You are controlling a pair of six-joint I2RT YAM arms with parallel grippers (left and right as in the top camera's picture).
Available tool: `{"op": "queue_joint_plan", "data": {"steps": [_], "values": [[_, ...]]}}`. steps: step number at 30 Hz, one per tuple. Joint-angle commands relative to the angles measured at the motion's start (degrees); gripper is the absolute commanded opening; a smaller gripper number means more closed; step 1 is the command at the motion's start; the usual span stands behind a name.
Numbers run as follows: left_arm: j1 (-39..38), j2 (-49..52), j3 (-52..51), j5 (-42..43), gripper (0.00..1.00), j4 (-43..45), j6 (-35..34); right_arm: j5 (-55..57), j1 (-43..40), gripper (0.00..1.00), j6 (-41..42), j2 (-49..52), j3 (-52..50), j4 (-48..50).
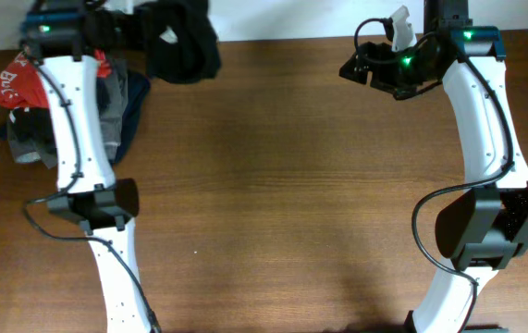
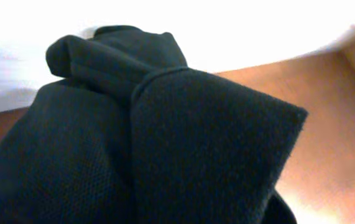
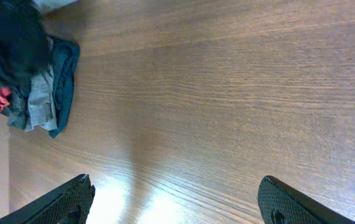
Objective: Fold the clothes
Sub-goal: 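Lift the bundle with the left gripper and place it on the clothes stack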
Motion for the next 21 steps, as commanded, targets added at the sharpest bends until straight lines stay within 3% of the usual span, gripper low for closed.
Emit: {"op": "queue_joint_plan", "data": {"steps": [1,12,16,21], "values": [[4.92,-3.74,1.11,-1.4,0.01,3.17,-7.72,1.22,0.46,0.89,-1.86,0.48,-0.48,-0.26],[13.81,-3.74,1.11,-2.58,0.01,15.72,-18.47,1.2,0.48,0.89,-2.14,0.48,-0.48,-0.59],[16.11,-3.74,1.11,-9.68,0.01,15.98,-22.25,1.22,0.46,0.89,-2.16,0.48,-0.48,-1.18],[17.99,-3.74,1.09,-10.91,0.01,14.88,-22.38,1.22,0.46,0.89,-2.16,0.48,-0.48,-1.18]]}}
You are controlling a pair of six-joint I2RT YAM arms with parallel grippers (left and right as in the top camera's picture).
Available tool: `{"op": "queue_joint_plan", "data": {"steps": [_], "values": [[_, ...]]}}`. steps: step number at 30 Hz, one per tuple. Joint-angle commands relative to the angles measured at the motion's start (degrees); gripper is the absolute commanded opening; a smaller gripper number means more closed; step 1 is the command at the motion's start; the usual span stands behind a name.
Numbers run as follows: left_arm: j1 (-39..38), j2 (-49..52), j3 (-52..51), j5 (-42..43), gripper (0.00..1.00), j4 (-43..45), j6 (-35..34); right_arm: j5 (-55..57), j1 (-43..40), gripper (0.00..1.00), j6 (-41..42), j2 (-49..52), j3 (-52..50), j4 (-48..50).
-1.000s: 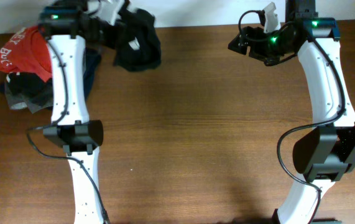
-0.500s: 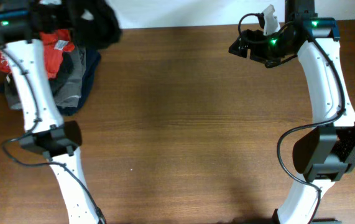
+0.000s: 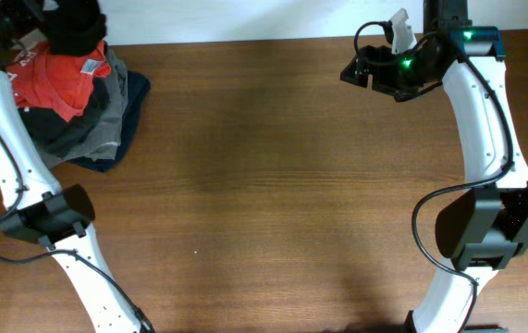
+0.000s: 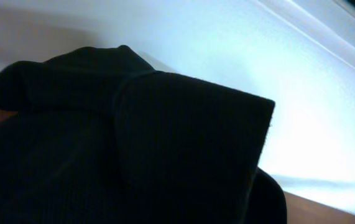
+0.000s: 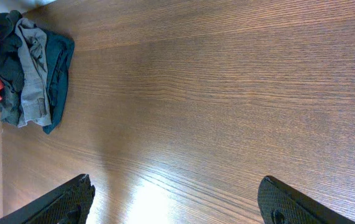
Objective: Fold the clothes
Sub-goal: 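Lift the bundle with the left gripper and place it on the clothes stack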
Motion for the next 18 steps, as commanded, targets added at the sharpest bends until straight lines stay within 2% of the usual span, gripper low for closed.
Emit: {"op": "queue_joint_plan", "data": {"steps": [1,6,10,14,18], "values": [[1.84,-3.69,1.09,-2.86,0.01,-0.26,-1.84,0.55,0.46,0.89,-0.85,0.48,-0.48,-0.09],[1.95,-3.69,0.68,-8.11,0.01,-5.18,-1.75,0.55,0.46,0.89,-0.85,0.48,-0.48,-0.2],[2.19,-3.69,0.55,-8.55,0.01,-9.81,-1.36,0.52,0.48,0.89,-0.85,0.48,-0.48,-0.22],[2.84,-3.69,0.55,-11.72,0.02,-18.69,0.81,0.52,0.46,0.89,-0.85,0.48,-0.48,-0.42],[3.5,-3.69,0.55,-18.62,0.06,-26.93,1.25,0.52,0.48,0.89,-0.85,0.52,-0.48,-0.42]]}}
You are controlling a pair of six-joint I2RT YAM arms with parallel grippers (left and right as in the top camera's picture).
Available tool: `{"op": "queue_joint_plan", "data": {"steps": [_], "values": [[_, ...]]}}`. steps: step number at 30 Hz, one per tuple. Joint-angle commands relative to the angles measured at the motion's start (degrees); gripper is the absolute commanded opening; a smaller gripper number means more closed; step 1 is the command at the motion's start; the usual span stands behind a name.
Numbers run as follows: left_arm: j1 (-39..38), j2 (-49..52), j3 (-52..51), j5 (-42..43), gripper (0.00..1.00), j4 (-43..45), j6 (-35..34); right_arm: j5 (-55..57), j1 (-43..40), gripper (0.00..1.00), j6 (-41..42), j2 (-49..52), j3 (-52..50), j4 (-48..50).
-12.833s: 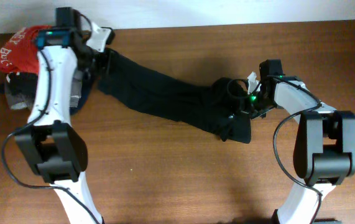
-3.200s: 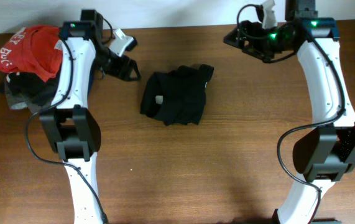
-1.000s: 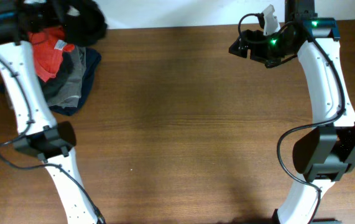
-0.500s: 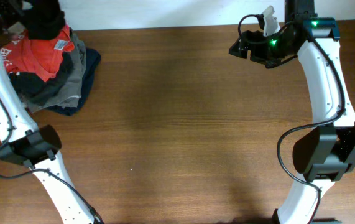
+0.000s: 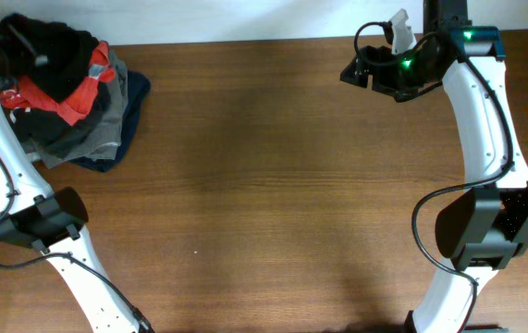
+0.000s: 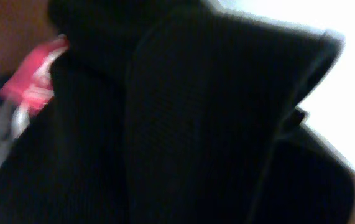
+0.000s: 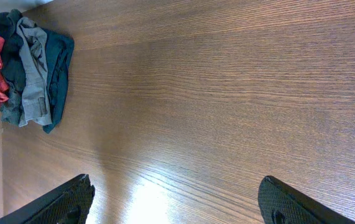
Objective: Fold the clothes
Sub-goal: 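Lift the bundle with the left gripper and place it on the clothes stack, then release the shirt on the stack and raise the left gripper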
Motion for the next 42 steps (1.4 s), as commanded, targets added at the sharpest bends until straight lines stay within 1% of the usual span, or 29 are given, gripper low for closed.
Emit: {"op": "queue_joint_plan", "data": {"steps": [1,2,5,6,7,8,9,10,11,15,20,22,23,24,25,26,30,32,34,36,42], "values": [[1.29,-3.21,0.55,-9.11,0.06,-5.66,1.55,0.5,0.48,0.89,-0.85,0.52,-0.48,-0.17],[1.44,-3.21,0.57,-11.26,0.09,-7.45,1.55,0.52,0.48,0.89,-0.85,0.52,-0.48,-0.17],[2.01,-3.21,0.46,-16.22,0.13,-10.88,2.56,0.52,0.5,0.9,-0.85,0.52,-0.48,-0.15],[2.08,-3.21,0.39,-16.28,0.29,-10.88,5.03,0.5,0.5,0.9,-0.85,0.52,-0.48,-0.15],[2.1,-3.21,0.28,-16.24,0.41,-10.88,6.69,0.52,0.5,0.9,-0.85,0.52,-0.48,-0.15],[2.1,-3.21,0.24,-16.28,0.6,-10.88,7.76,0.52,0.5,0.9,-0.85,0.52,-0.48,-0.15],[2.1,-3.21,0.24,-16.35,0.73,-10.88,7.85,0.57,0.5,0.9,-0.85,0.52,-0.48,-0.15],[2.1,-3.21,0.24,-16.33,0.79,-10.86,7.85,0.72,0.52,0.9,-0.85,0.52,-0.48,-0.17],[2.1,-3.21,0.24,-16.46,0.81,-10.54,7.87,0.72,0.52,0.9,-0.85,0.57,-0.48,-0.17],[2.1,-3.39,0.31,-16.48,0.83,-9.11,10.03,0.96,0.5,0.9,-0.83,0.74,-0.48,-0.17],[2.01,-5.31,0.96,-16.28,0.83,-7.56,10.56,1.97,0.57,0.91,-0.81,1.27,-0.48,-0.33],[1.66,-6.93,0.98,-15.34,0.83,-4.96,11.67,1.99,0.57,0.91,-0.83,1.42,-0.48,-0.31],[1.44,-7.34,0.98,-14.27,0.8,-3.28,12.5,1.99,0.57,0.9,-0.83,1.49,-0.48,-0.24],[1.27,-7.65,0.98,-12.5,0.75,-1.29,13.64,1.99,0.57,0.91,-0.83,1.51,-0.48,-0.22],[0.92,-7.65,0.98,-10.45,0.66,1.05,15.02,1.99,0.57,0.91,-0.83,1.51,-0.48,-0.22],[0.37,-7.61,0.83,-8.5,0.52,4.33,16.41,1.99,0.57,0.91,-0.83,1.51,-0.48,-0.22],[-0.98,-6.21,-1.16,-8.94,0.34,11.52,18.27,2.01,0.57,0.9,-0.85,1.51,-0.48,-0.35],[-1.49,-4.66,-3.21,-8.96,0.22,15.08,22.18,2.34,0.57,0.9,-0.87,1.51,-0.48,-0.39],[-1.62,-2.93,-4.92,-9.22,0.2,17.38,24.2,3.58,0.57,0.9,-0.87,1.51,-0.48,-0.42],[-1.49,-1.11,-6.29,-10.29,0.19,19.21,24.74,4.94,0.61,0.9,-0.85,1.51,-0.48,-0.52],[-0.92,4.26,-7.06,-10.88,0.24,23.12,24.74,6.71,0.61,0.9,-1.03,1.51,-0.48,-0.61]]}}
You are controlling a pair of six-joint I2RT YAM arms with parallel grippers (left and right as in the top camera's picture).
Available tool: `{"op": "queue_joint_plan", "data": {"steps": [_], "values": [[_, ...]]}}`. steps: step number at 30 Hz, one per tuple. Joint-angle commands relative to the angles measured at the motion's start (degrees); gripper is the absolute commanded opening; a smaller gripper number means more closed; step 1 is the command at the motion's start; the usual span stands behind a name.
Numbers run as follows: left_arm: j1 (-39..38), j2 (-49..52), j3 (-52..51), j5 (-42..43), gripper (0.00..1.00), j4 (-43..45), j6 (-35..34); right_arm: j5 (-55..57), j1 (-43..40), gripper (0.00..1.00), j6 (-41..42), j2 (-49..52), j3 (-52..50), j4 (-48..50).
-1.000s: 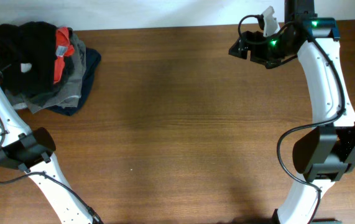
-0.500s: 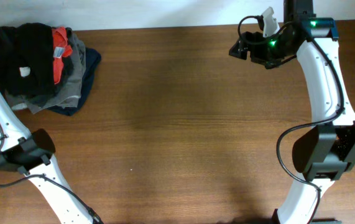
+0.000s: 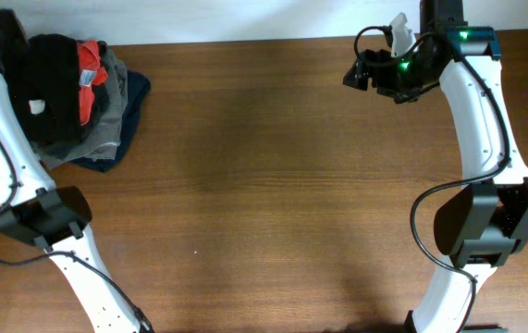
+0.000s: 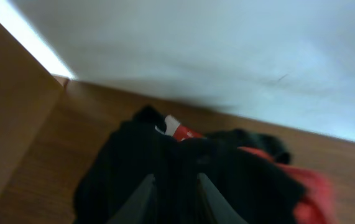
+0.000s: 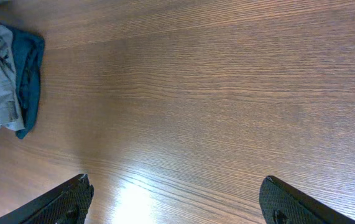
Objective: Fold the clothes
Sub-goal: 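Release the shirt on the stack and raise the left gripper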
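Note:
A black garment [image 3: 46, 83] lies bunched on the left part of a pile of clothes [image 3: 106, 111] at the table's far left. In the left wrist view the black garment [image 4: 115, 168] spreads under my left gripper [image 4: 176, 182]. The gripper's two fingers stand a little apart above the cloth and hold nothing. A red garment [image 4: 311, 186] shows to the right of the black one. My right gripper [image 5: 176, 182] hangs open and empty high over bare wood at the far right [image 3: 363, 74].
Under the black piece, the pile holds a red garment [image 3: 86, 79], a grey one [image 3: 97, 139] and a dark blue one [image 3: 132, 102]. A white wall [image 4: 227, 50] runs along the table's far edge. The brown tabletop [image 3: 273, 185] spreads between the arms.
The black garment filled the left wrist view then, held close over the pile. Now it lies on the pile and my left gripper is off it, fingers apart. The right wrist view shifted slightly.
First my left gripper held the black garment up at the far edge, right of the pile. Then it was over the far left corner, then down against the pile's top. Now the garment rests there, released. The right gripper stayed open throughout.

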Motion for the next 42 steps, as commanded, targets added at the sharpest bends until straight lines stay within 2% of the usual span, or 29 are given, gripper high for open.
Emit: {"op": "queue_joint_plan", "data": {"steps": [1,4,12,18,25,32,35,39,42], "values": [[0.57,4.72,-0.72,-0.59,0.25,0.94,1.97,1.86,0.46,0.9,-0.85,0.42,-0.48,-0.13],[0.15,8.68,-0.85,-0.26,0.29,0.61,1.97,1.86,0.48,0.9,-0.85,0.42,-0.48,-0.11],[-2.36,25.35,-0.87,-0.09,0.29,-0.35,1.97,1.88,0.46,0.9,-0.87,0.96,-0.48,-0.11],[-6.01,32.92,-0.87,-0.28,0.29,-1.2,1.97,2.08,0.46,0.9,-0.85,1.27,-0.48,-0.09],[-8.11,33.48,-0.2,-0.52,0.29,-1.7,1.7,2.08,0.46,0.91,-0.85,1.27,-0.48,-0.11],[-7.61,30.29,4.59,-0.52,0.29,-6.51,1.51,2.01,0.48,0.91,-0.83,1.27,-0.48,-0.09],[-7.63,27.21,7.48,-0.5,0.36,-8.66,1.51,2.01,0.48,0.9,-0.83,1.27,-0.46,0.0],[-7.63,20.83,7.45,-0.48,0.55,-11.85,1.53,1.44,0.35,0.9,-0.81,1.22,0.24,2.1],[-7.63,15.8,7.45,-0.5,0.62,-13.31,1.53,1.64,0.35,0.94,-0.85,1.22,2.47,3.63]]}}
